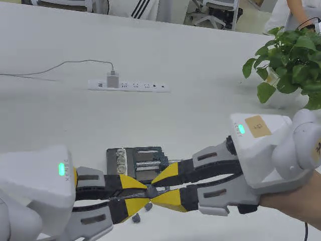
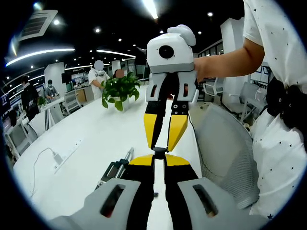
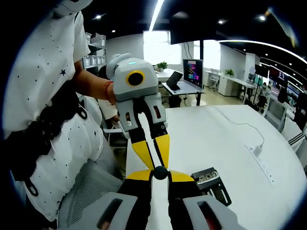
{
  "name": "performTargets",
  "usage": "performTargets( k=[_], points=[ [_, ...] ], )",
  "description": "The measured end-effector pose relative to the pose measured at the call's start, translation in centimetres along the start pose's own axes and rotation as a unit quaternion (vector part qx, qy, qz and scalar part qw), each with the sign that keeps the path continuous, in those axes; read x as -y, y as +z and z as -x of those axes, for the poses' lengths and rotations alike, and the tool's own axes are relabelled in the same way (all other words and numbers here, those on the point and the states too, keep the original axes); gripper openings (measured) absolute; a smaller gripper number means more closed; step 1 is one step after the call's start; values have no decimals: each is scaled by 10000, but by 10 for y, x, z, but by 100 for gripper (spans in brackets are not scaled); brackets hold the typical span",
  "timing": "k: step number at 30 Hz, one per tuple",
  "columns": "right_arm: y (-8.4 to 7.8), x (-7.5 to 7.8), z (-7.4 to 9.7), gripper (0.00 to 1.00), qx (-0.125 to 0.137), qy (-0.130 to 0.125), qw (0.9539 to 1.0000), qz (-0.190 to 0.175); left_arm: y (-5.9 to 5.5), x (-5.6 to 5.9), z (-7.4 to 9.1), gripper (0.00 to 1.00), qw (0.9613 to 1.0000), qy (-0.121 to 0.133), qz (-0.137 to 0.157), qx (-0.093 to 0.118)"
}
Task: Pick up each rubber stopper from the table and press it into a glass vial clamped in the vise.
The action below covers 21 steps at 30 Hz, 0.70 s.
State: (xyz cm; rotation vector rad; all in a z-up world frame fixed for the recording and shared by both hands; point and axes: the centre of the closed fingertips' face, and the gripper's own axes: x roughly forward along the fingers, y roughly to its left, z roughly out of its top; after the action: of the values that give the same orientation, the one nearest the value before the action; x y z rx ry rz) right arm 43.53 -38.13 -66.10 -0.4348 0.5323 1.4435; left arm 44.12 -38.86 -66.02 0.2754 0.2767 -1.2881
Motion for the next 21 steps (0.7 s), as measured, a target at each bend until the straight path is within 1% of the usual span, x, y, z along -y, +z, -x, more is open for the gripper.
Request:
performTargets(
  k=[8,17,21],
  points=[
    [1,0,0,8,-17,20,10000,50,0,0,0,3,10000,-45,-16,-8],
    [0,0,-1,7,-42,23,9999,133,-1,-1,0,3,9999,-104,-39,-43],
    [0,0,-2,7,-55,28,9999,115,-2,-1,0,3,9999,-133,-17,-46]
  ],
)
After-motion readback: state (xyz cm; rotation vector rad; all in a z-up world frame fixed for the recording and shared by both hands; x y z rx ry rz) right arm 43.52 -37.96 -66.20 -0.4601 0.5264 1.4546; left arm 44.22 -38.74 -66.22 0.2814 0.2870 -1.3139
